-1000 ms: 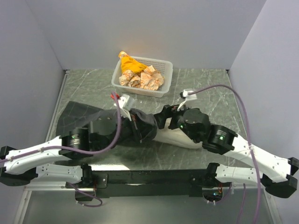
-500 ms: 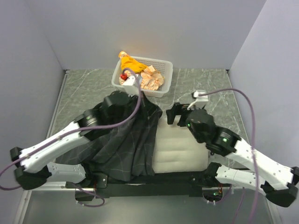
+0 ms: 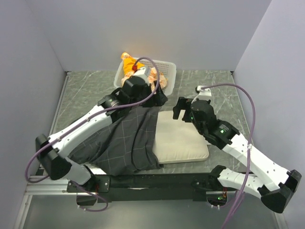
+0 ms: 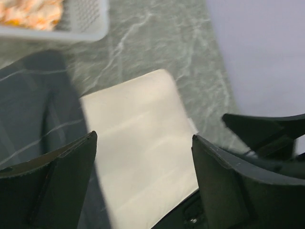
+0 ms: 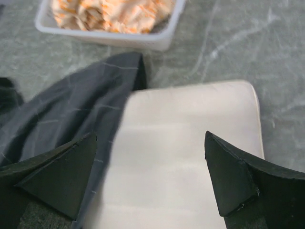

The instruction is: Put the pillow into the pillowcase

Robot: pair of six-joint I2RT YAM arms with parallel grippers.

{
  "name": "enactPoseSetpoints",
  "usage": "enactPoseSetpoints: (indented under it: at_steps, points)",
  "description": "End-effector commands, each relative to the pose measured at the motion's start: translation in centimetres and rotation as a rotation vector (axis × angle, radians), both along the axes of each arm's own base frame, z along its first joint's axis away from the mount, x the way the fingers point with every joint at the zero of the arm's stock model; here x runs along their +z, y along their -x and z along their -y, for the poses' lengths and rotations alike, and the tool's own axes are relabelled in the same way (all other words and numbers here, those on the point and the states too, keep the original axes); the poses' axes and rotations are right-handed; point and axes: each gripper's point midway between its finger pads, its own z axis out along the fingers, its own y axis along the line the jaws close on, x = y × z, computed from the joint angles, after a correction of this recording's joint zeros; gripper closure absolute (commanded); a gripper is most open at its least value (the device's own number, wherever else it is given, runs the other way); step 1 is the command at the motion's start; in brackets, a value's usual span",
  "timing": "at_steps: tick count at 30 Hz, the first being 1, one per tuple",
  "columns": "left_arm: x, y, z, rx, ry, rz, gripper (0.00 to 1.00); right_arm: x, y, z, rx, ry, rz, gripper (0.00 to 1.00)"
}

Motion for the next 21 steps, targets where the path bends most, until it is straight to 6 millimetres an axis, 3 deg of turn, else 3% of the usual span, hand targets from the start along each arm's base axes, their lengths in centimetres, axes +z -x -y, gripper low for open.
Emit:
enactPoseSetpoints:
  at_steps: [1, 2, 3, 4, 9, 11, 15, 17, 18, 21]
  points:
    - [-3.8, 2.1, -5.0, 0.159, -0.134, -0.01, 0.14, -3.7, 1.5, 2.2, -0.05, -0.021, -0.069, 0.0]
    - [-5.1, 2.8, -5.4, 0.175, -0.168, -0.015, 0.14, -4.6, 1.6, 2.7, -0.064, -0.026, -0.078, 0.0]
    - [-6.4, 4.4, -4.7, 0.147, -0.2, -0.015, 0.13, -6.7, 1.9, 3.3, -0.073, -0.016, -0.108, 0.0]
    - [-9.1, 5.4, -5.4, 0.16, -0.266, -0.048, 0.12, -7.1, 1.9, 3.7, -0.08, -0.033, -0.108, 0.0]
    - [-15.6, 9.2, -5.1, 0.149, -0.44, -0.07, 0.13, -11.2, 0.8, 6.9, -0.15, -0.073, -0.178, 0.0]
    - [-16.6, 10.1, -4.4, 0.122, -0.476, -0.062, 0.13, -12.9, 0.2, 8.5, -0.197, -0.079, -0.204, 0.0]
    - [-18.6, 10.5, -3.0, 0.093, -0.555, -0.065, 0.19, -16.5, -0.2, 9.8, -0.229, -0.107, -0.293, 0.0]
    - [-18.9, 10.3, -2.5, 0.08, -0.558, -0.061, 0.4, -17.1, -0.3, 9.4, -0.214, -0.135, -0.307, 0.0]
    - [-18.8, 10.2, -2.0, 0.063, -0.561, -0.056, 0.61, -17.3, -0.3, 9.0, -0.207, -0.156, -0.319, 0.0]
    - [-17.1, 9.7, -0.4, 0.027, -0.544, -0.016, 0.84, -17.3, -0.2, 7.7, -0.162, -0.215, -0.32, 0.0]
